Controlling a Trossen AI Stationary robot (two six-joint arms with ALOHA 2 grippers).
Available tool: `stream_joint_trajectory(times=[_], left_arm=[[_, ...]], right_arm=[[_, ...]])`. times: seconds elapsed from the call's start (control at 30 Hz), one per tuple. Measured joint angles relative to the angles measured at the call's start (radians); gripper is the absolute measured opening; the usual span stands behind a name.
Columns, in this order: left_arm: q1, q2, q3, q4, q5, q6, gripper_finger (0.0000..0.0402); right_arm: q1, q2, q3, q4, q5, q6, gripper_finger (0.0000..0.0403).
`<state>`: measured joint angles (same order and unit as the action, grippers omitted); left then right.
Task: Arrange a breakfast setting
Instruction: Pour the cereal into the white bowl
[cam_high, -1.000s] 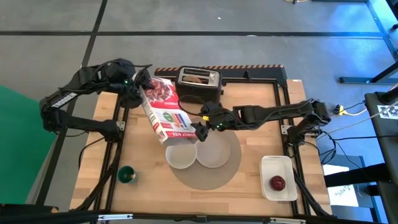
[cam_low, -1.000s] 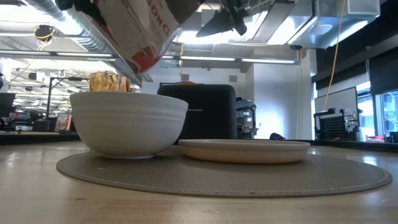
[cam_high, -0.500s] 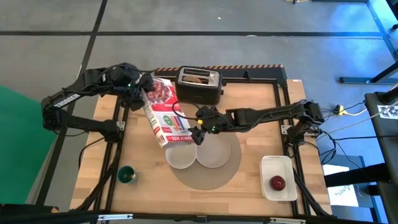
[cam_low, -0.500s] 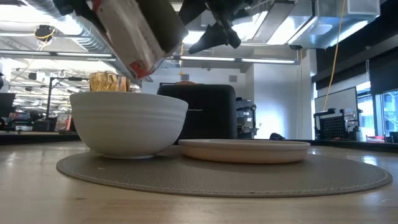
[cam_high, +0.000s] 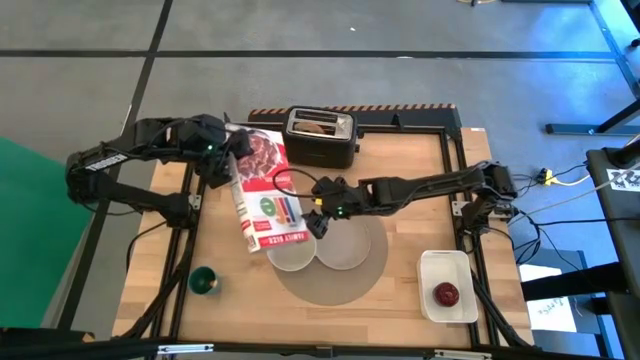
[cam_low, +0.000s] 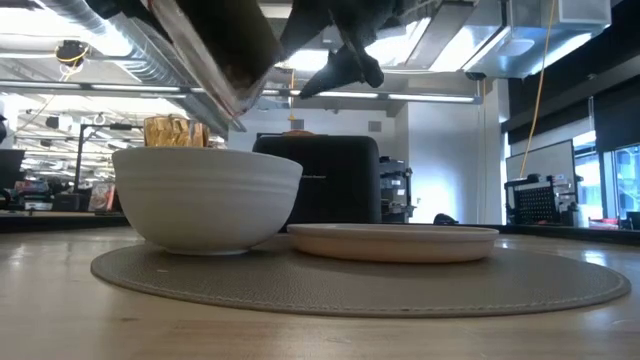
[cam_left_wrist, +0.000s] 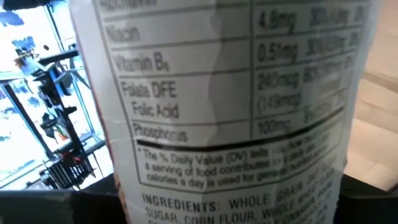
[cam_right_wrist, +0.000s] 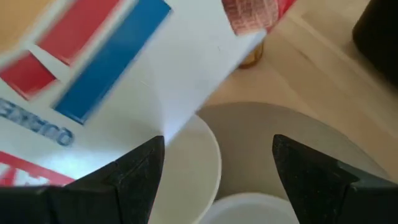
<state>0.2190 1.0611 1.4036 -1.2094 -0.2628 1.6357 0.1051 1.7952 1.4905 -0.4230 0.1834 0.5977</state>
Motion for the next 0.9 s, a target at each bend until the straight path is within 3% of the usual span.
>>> stream_joint_trajectory(times=[0.9], left_arm=[[-0.027,0.008,-0.063,0.058,-0.128,0.104,0.0252]], right_arm=[[0.000,0.035,0.000,0.030,0.017,0.022,0.0289]])
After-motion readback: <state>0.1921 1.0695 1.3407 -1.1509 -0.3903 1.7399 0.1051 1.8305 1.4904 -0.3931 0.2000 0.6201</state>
